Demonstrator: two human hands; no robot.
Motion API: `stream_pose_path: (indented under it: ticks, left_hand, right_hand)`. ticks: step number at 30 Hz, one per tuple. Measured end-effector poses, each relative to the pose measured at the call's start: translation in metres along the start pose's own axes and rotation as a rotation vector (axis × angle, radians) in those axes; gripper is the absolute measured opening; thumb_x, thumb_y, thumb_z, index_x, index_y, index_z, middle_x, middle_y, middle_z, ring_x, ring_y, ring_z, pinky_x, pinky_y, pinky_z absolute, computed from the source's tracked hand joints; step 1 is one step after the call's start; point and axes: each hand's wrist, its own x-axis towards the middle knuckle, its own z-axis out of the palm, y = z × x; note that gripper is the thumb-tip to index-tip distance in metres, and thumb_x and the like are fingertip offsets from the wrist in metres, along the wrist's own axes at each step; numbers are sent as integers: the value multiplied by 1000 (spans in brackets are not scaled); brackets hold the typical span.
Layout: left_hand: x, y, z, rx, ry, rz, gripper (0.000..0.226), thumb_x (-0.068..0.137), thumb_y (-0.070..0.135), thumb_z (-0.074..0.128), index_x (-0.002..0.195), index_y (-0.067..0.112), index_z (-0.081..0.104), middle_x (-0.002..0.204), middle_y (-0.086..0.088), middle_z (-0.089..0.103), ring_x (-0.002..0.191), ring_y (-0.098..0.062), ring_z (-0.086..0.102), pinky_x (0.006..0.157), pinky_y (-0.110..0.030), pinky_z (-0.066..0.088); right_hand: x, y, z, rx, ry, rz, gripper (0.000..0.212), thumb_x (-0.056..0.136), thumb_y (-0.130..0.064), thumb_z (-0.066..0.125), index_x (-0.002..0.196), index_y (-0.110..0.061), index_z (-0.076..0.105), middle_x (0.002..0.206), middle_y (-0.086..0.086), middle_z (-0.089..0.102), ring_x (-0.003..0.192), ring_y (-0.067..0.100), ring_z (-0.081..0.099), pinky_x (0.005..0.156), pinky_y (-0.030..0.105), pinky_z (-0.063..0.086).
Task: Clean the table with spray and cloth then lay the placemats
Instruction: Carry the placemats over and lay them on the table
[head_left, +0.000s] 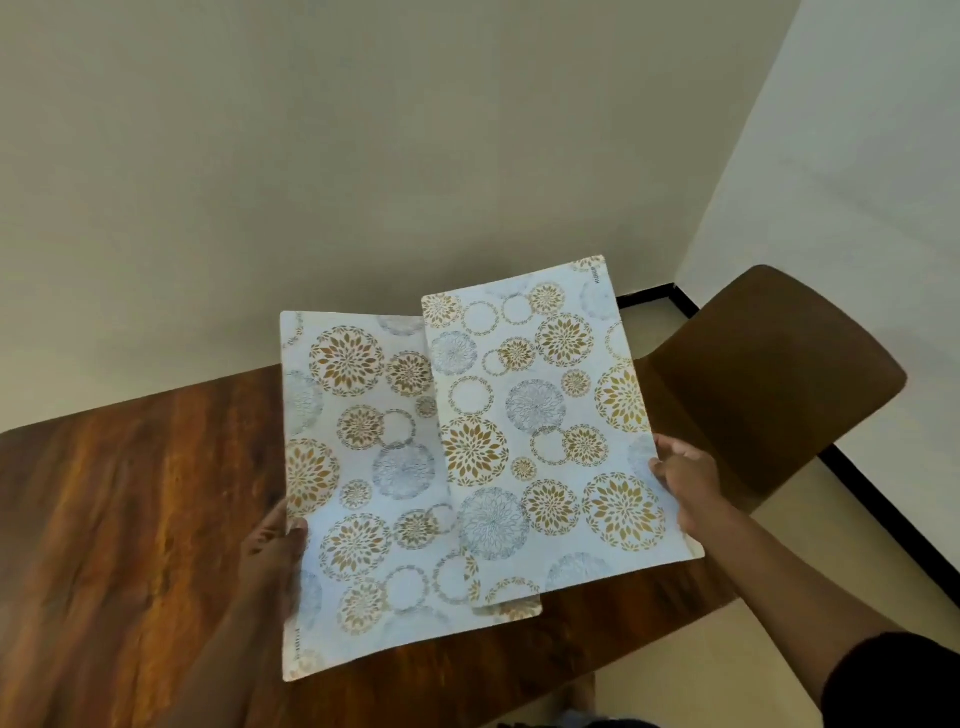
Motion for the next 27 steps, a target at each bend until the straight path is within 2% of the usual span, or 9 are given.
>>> stream_pose_path:
  ticks: [3, 5, 7, 10, 14, 19, 21, 24, 27]
  left_hand:
    - [-8, 10, 2, -22, -2, 6, 35, 112, -2, 42, 131, 13, 67, 115, -8, 80, 79, -22, 82, 61, -39, 68]
    - [-10, 15, -3, -14, 39, 13, 34, 112, -1, 44, 124, 18, 69, 114, -7, 77, 74, -17, 81, 57, -34, 67]
    - [-14, 16, -5, -13, 72, 22, 34, 111, 1, 45, 136, 13, 66, 120, -10, 78, 78, -21, 82, 61, -38, 68]
    - [-22, 9, -5, -46, 80, -17, 41, 110, 0, 47, 148, 12, 60, 131, -22, 73, 82, -31, 82, 65, -51, 68]
    - [-32, -3, 19, -51, 69, -13, 45, 110, -1, 46, 151, 15, 57, 135, -23, 71, 82, -29, 82, 70, -53, 67]
    - [-47, -24, 62, -45, 118, 7, 39, 111, 0, 46, 130, 24, 70, 113, -11, 82, 80, -27, 82, 64, -49, 68]
    - [-52, -30, 76, -44, 142, 6, 41, 111, 1, 47, 137, 25, 68, 120, -12, 80, 87, -31, 82, 72, -54, 67]
    - [-55, -42, 87, -35, 201, 2, 44, 110, 4, 51, 147, 26, 62, 135, -14, 74, 113, -42, 73, 82, -60, 63]
    - [-58, -50, 97, -49, 227, 6, 45, 111, 5, 51, 149, 26, 61, 136, -14, 74, 120, -45, 70, 82, -63, 63]
  right_hand:
    - [29, -8, -28, -28, 46, 20, 42, 101, 7, 53, 135, -15, 64, 124, 13, 66, 93, 27, 68, 76, 42, 58]
    - [44, -10, -41, -60, 80, 21, 44, 100, 7, 53, 137, -16, 63, 131, 13, 64, 94, 25, 65, 76, 39, 55]
    - [62, -12, -53, -87, 114, 28, 44, 100, 7, 53, 138, -15, 64, 131, 15, 64, 94, 26, 63, 79, 39, 52]
    - [86, -14, -63, -129, 130, 42, 44, 101, 6, 53, 138, -13, 64, 117, 12, 66, 78, 21, 60, 72, 36, 51]
    - [109, -5, -54, -190, 77, 53, 43, 101, 7, 52, 136, -13, 65, 127, 16, 67, 77, 19, 61, 61, 30, 49]
    - [123, 15, -27, -222, -23, 71, 39, 101, 5, 53, 134, -12, 67, 127, 15, 69, 80, 21, 65, 59, 29, 51]
    - [126, 21, -20, -224, -43, 72, 37, 101, 2, 55, 134, -11, 67, 126, 16, 69, 83, 24, 67, 61, 29, 54]
    - [130, 29, -16, -226, -56, 71, 36, 100, -5, 60, 133, -14, 68, 127, 14, 70, 97, 31, 71, 68, 33, 59]
    - [136, 34, -18, -263, -62, 55, 34, 98, -15, 65, 131, -19, 70, 123, 9, 73, 91, 29, 73, 64, 34, 58]
